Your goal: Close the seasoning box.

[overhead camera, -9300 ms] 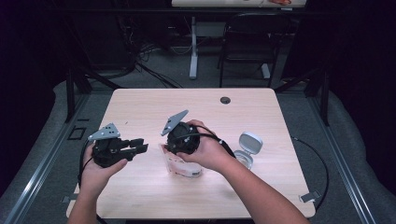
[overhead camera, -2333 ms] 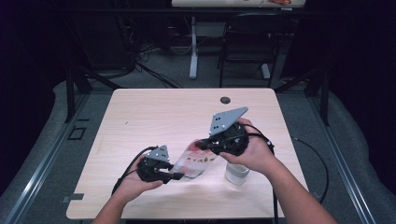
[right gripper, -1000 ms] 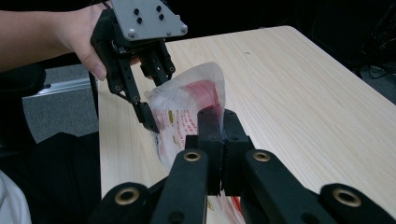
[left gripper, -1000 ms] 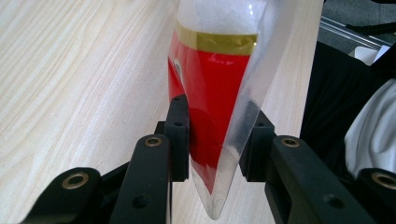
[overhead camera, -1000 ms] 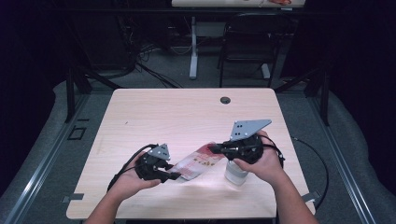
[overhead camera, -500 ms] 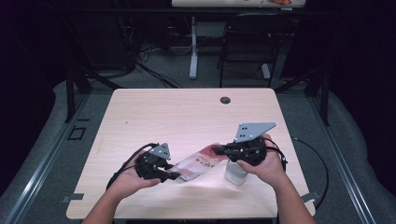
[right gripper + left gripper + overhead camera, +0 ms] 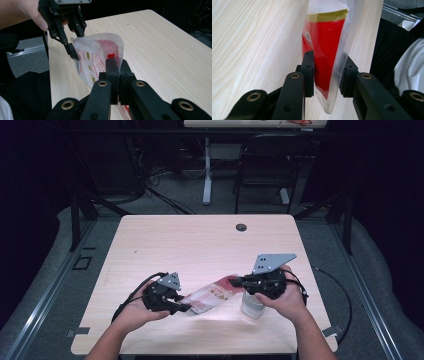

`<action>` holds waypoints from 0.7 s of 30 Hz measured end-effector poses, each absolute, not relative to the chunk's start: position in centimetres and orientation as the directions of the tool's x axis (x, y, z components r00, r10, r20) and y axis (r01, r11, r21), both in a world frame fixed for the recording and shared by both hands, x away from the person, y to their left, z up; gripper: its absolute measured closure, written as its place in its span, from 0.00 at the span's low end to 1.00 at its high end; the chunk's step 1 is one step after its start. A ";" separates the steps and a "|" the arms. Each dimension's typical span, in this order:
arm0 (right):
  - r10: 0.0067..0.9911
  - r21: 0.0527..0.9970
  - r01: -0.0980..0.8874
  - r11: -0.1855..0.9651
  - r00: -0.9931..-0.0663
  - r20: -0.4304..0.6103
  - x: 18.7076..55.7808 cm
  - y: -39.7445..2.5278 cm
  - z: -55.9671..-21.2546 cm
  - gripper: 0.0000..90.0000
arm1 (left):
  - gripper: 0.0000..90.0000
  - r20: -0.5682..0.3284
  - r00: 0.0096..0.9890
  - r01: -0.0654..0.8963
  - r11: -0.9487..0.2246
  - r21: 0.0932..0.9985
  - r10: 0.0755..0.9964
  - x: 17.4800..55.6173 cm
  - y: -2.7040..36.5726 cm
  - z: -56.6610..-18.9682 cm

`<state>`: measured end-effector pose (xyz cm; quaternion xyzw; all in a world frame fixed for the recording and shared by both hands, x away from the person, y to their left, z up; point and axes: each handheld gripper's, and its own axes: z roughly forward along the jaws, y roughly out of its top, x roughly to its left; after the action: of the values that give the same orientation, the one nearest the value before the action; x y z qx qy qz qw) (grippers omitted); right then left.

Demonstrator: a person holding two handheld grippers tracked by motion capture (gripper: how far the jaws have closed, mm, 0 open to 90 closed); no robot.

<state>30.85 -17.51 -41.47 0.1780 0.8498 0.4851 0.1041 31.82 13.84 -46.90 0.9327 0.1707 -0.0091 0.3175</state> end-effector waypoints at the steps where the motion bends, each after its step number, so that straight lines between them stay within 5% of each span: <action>1: 0.403 0.859 0.200 0.471 -0.915 -0.008 30.9 -17.5 -41.5 0.99 | 0.79 -0.125 0.942 0.324 -0.742 0.587 0.312 31.8 13.9 -46.9; 21: 0.427 0.858 0.228 0.460 -0.904 0.012 30.6 -18.3 -42.2 0.99 | 0.80 -0.100 0.946 0.312 -0.778 0.545 0.310 31.9 13.5 -45.3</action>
<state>30.64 -18.26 -42.23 0.1932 0.8481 0.4824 0.1029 31.92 13.48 -45.34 0.9429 0.1650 -0.0022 0.2892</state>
